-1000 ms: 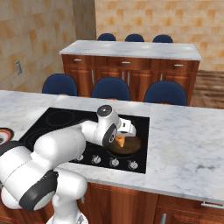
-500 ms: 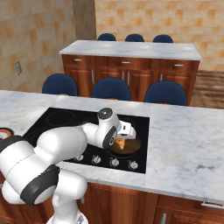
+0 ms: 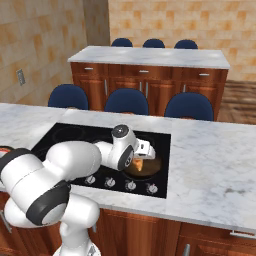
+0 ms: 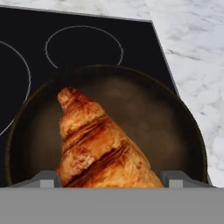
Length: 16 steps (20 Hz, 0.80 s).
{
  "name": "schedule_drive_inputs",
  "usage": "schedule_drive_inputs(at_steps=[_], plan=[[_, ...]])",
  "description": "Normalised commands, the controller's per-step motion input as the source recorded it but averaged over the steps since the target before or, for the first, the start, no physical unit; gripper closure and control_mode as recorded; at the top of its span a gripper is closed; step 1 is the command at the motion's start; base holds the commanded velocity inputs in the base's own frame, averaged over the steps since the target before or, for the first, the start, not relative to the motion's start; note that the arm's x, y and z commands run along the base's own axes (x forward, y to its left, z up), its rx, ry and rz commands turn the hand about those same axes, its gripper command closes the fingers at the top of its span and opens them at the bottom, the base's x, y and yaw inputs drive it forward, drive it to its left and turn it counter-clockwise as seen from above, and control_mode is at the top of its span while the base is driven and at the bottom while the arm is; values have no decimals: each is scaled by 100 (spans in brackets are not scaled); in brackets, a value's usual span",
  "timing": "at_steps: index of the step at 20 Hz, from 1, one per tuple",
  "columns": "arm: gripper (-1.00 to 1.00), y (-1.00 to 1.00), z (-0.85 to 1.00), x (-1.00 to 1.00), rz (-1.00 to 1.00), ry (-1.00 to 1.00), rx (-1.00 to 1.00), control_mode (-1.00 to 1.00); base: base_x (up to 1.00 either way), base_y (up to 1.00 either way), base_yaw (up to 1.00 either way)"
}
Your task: Pick the croissant and place it on the pan. Then turn on the stove to warm the croissant.
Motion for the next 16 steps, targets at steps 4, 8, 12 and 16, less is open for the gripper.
schedule_drive_inputs(at_steps=[4, 8, 12, 16], plan=[[-100, -8, 0, 1, 0, 0, 0, -100, 0, 0, 0], [-100, -9, 0, 0, 0, 0, 0, -100, 0, 0, 0], [-100, -5, 0, 0, 0, 0, 0, -100, 0, 0, 0], [-100, 0, 0, 0, 0, 0, 0, -100, 0, 0, 0]])
